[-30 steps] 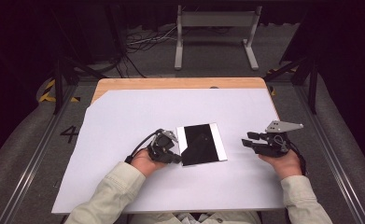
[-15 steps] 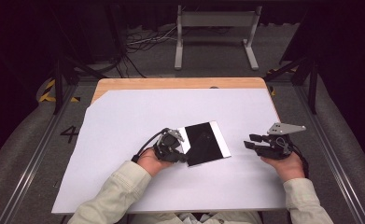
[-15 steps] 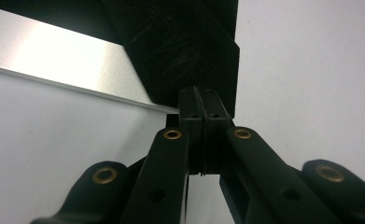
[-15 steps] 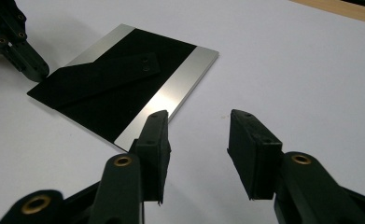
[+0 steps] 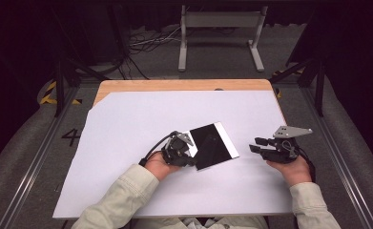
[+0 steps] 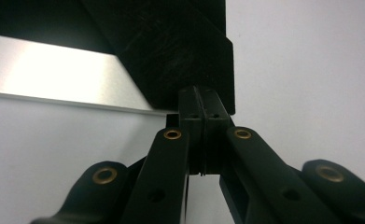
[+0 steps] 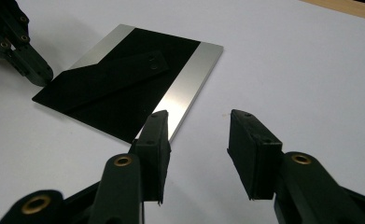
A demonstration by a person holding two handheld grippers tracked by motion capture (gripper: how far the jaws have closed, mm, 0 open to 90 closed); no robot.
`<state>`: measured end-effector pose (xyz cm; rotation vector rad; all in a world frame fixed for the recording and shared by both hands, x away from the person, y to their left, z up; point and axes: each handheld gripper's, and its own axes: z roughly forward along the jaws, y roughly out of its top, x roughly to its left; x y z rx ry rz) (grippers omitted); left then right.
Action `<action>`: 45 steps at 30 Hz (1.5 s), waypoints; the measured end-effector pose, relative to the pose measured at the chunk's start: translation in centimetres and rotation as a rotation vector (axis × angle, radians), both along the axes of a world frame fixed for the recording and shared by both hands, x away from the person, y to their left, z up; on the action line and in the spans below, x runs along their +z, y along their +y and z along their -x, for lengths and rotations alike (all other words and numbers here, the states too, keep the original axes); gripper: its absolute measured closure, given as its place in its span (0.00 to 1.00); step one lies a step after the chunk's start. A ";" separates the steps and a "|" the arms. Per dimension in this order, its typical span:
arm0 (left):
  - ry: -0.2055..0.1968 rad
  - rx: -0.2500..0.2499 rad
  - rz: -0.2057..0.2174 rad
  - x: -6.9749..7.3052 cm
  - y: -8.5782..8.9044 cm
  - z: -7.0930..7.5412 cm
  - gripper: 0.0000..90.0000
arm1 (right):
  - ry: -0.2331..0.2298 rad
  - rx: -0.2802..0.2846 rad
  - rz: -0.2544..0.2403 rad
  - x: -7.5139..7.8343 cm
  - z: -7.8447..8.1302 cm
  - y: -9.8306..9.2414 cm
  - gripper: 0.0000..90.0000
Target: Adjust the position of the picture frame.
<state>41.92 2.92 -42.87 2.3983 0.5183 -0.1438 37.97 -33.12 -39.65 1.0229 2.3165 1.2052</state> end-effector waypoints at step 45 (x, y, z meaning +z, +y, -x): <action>-0.065 0.405 0.124 -1.7 2.4 -9.2 1.00 | -0.024 -0.032 0.045 0.5 2.4 -0.7 0.96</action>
